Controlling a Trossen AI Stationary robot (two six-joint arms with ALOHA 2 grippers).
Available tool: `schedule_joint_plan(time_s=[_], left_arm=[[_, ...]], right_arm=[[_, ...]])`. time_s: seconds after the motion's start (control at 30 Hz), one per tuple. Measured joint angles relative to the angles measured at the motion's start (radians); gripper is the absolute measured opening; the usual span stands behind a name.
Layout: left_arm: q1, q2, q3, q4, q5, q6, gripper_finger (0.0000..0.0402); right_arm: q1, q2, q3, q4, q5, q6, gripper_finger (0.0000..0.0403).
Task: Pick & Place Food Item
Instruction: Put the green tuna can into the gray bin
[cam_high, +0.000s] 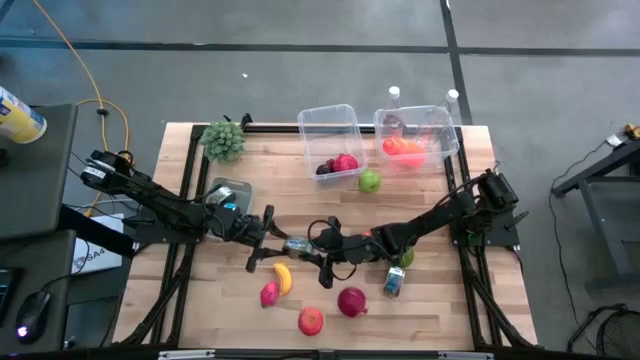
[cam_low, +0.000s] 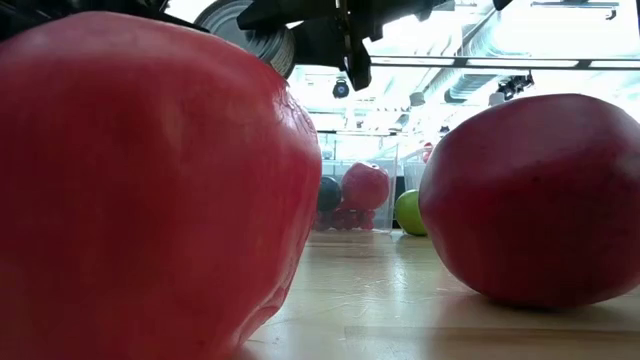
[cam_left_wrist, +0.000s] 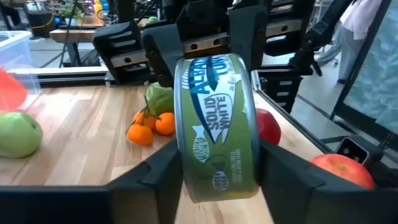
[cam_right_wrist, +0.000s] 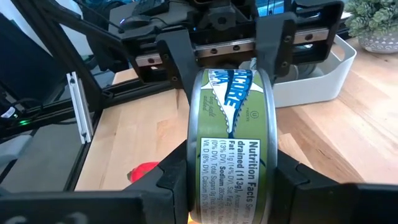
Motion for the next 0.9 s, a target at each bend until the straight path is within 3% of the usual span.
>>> schedule_joint_plan(time_s=[0.1, 0.33, 0.57, 0.73, 0.9], left_arm=[[0.001, 0.0, 0.0, -0.001, 0.004, -0.02, 0.0147], [0.014, 0.0, 0.001, -0.008, 0.049, -0.02, 0.0147], [0.035, -0.001, 0.001, -0.016, 0.131, 0.013, 0.0148], [0.037, -0.001, 0.0, -0.043, 0.124, -0.003, 0.0152], [0.057, -0.024, 0.032, -0.256, 0.132, -0.075, 0.0154]], right_arm=[[0.001, 0.0, 0.0, -0.006, 0.002, -0.018, 0.0121], [0.0, 0.0, 0.0, -0.008, -0.013, 0.001, 0.0127], [0.021, 0.013, 0.0, 0.067, -0.04, 0.076, 0.0246], [0.022, 0.014, 0.001, 0.08, -0.032, 0.043, 0.0322], [0.026, 0.016, 0.0, 0.111, -0.037, -0.017, 0.0364]])
